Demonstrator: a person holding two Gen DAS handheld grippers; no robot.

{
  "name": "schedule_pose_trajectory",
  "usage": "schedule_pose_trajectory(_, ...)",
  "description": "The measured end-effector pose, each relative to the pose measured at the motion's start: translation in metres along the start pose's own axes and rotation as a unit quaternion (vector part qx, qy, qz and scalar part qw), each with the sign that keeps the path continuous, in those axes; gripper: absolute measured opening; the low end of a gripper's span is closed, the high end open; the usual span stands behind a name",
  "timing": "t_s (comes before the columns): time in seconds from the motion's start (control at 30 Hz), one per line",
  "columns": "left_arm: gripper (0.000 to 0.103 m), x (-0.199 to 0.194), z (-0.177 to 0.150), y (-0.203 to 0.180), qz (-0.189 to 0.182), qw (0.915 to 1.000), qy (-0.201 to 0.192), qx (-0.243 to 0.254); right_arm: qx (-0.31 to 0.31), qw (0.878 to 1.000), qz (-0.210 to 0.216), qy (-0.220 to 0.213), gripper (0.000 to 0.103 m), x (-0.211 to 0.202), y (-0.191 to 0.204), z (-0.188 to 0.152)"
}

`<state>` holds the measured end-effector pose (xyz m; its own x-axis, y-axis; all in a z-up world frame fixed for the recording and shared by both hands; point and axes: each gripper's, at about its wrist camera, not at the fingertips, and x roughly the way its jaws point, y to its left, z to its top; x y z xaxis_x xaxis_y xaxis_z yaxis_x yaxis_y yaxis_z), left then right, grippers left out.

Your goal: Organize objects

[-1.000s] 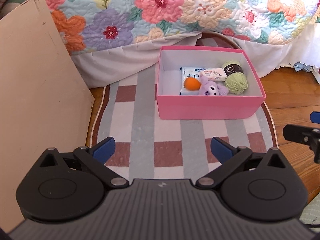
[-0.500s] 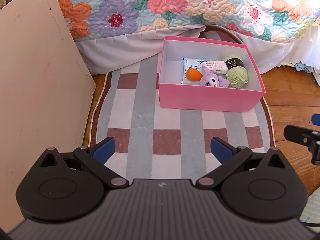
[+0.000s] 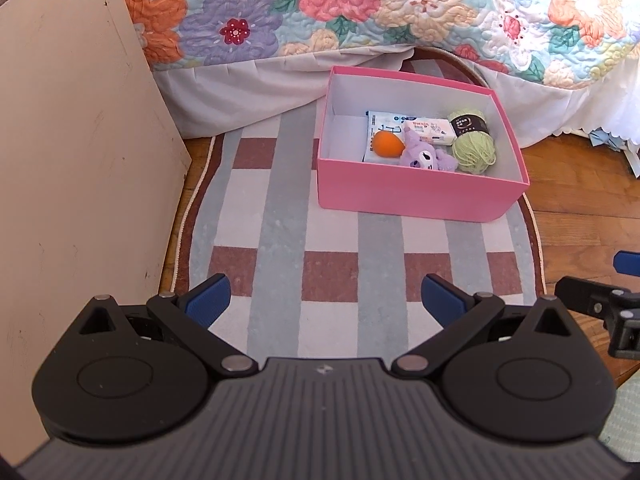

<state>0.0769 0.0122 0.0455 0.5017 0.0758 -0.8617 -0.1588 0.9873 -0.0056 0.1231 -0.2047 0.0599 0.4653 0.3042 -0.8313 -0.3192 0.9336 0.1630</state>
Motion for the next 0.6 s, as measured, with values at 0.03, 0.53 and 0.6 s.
schedule_pose_trajectory(0.03,0.103,0.0005,0.0003,0.0,0.002,1.0,0.002,0.001,-0.003,1.0,-0.002,0.0,0.098,-0.0006,0.0018,-0.0003)
schedule_pose_trajectory(0.53,0.103,0.0061,-0.0008,0.0046,0.021,0.9996,0.018,0.0,-0.018,0.999,-0.036,-0.006,0.098,-0.0044,-0.0016,0.0006)
schedule_pose_trajectory(0.6,0.103,0.006,-0.0006,0.0045,0.02,0.9997,0.016,0.004,-0.017,0.999,-0.037,-0.005,0.098,-0.0046,-0.0018,0.0002)
